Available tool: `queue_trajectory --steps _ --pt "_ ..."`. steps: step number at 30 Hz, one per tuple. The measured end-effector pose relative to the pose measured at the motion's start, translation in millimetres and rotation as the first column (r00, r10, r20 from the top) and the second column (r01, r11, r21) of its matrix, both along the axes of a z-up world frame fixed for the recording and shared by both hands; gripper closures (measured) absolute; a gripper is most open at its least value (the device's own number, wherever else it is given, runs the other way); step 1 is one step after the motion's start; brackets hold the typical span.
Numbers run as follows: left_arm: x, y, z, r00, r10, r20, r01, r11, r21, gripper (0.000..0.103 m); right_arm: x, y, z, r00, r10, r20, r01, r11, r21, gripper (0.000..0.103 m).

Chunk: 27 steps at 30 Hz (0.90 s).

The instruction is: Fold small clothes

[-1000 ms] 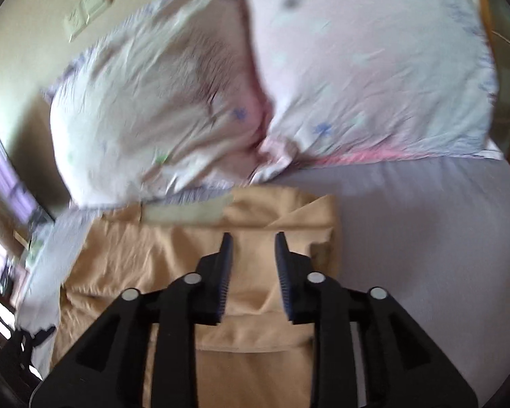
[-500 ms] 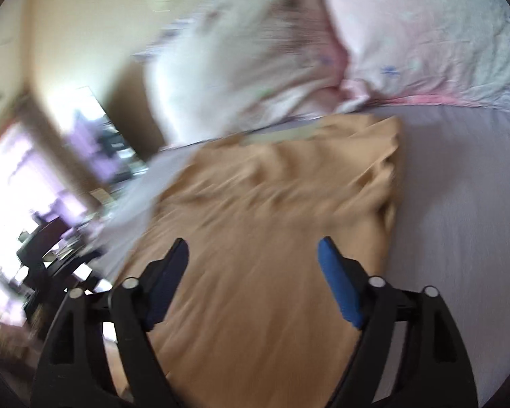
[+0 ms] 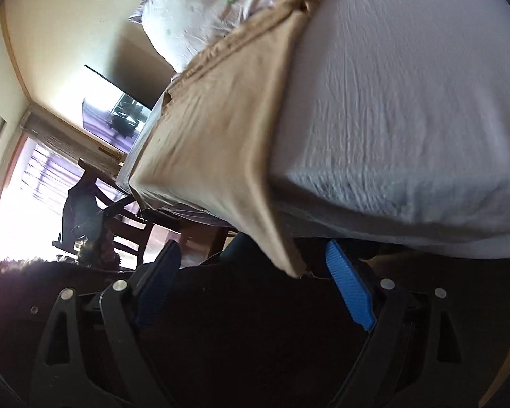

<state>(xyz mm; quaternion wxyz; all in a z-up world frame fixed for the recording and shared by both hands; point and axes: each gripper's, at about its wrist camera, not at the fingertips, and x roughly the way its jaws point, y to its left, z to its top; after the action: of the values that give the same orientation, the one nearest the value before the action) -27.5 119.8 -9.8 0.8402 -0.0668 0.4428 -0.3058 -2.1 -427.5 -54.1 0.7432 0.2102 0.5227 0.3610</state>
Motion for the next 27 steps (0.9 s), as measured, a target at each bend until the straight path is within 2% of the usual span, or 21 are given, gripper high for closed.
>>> queue_trajectory --steps 3,4,5,6,7,8,9,11,15,18,20,22,23,25,27 --pt "11 -6 -11 0.998 0.016 -0.054 -0.016 1.000 -0.006 0.018 17 12 -18 0.999 0.021 -0.024 -0.020 0.999 0.039 0.016" --pt "12 -6 -14 0.997 0.021 -0.073 -0.023 1.000 -0.020 0.024 19 18 -24 0.999 0.037 -0.025 -0.035 0.997 0.064 0.017" --pt "16 -6 -19 0.995 0.023 -0.099 -0.028 0.998 -0.051 0.031 19 21 -25 0.999 0.049 -0.023 -0.047 0.995 0.085 0.029" --pt "18 -5 -22 0.992 0.027 -0.123 -0.036 0.997 -0.072 0.052 22 25 -28 0.998 0.066 -0.023 -0.063 0.992 0.110 0.070" --pt "20 -3 -25 0.988 0.031 -0.152 -0.046 0.995 -0.092 0.082 21 28 -29 0.996 0.084 -0.023 -0.080 0.988 0.132 0.096" --pt "22 0 -28 0.983 0.033 -0.182 -0.055 0.991 -0.120 0.095 18 27 -26 0.995 0.099 -0.006 -0.098 0.986 0.137 0.097" --pt "23 5 -28 0.977 0.034 -0.211 -0.072 0.982 -0.175 0.096 16 28 -22 0.994 0.112 0.013 -0.113 0.983 0.145 0.097" --pt "22 12 -20 0.975 0.031 -0.221 -0.084 0.968 -0.236 0.096 12 27 -3 0.989 0.129 0.069 -0.139 0.975 0.173 0.097" --pt "21 18 32 0.994 0.016 -0.104 -0.050 0.944 -0.326 0.096 26 22 51 0.969 0.105 0.224 -0.154 0.965 0.213 0.097" --pt "41 16 79 0.999 0.027 0.019 -0.019 0.943 -0.334 0.096 53 26 101 0.926 0.058 0.372 -0.145 0.967 0.211 0.097" --pt "66 15 105 0.996 0.045 0.080 -0.016 0.943 -0.333 0.096 86 28 132 0.898 -0.012 0.440 -0.089 0.974 0.206 0.097" --pt "106 12 124 0.988 0.091 0.124 -0.046 0.944 -0.326 0.096 125 31 152 0.881 -0.085 0.465 -0.014 0.979 0.205 0.097" --pt "136 8 130 0.983 0.132 0.124 -0.084 0.939 -0.333 0.096 155 37 159 0.874 -0.126 0.469 0.036 0.980 0.197 0.097" --pt "180 8 128 0.978 0.185 0.096 -0.144 0.932 -0.333 0.096 200 49 161 0.880 -0.174 0.443 0.104 0.978 0.179 0.097" --pt "231 1 113 0.968 0.250 0.033 -0.227 0.921 -0.317 0.096 253 61 143 0.897 -0.229 0.378 0.191 0.972 0.135 0.097"
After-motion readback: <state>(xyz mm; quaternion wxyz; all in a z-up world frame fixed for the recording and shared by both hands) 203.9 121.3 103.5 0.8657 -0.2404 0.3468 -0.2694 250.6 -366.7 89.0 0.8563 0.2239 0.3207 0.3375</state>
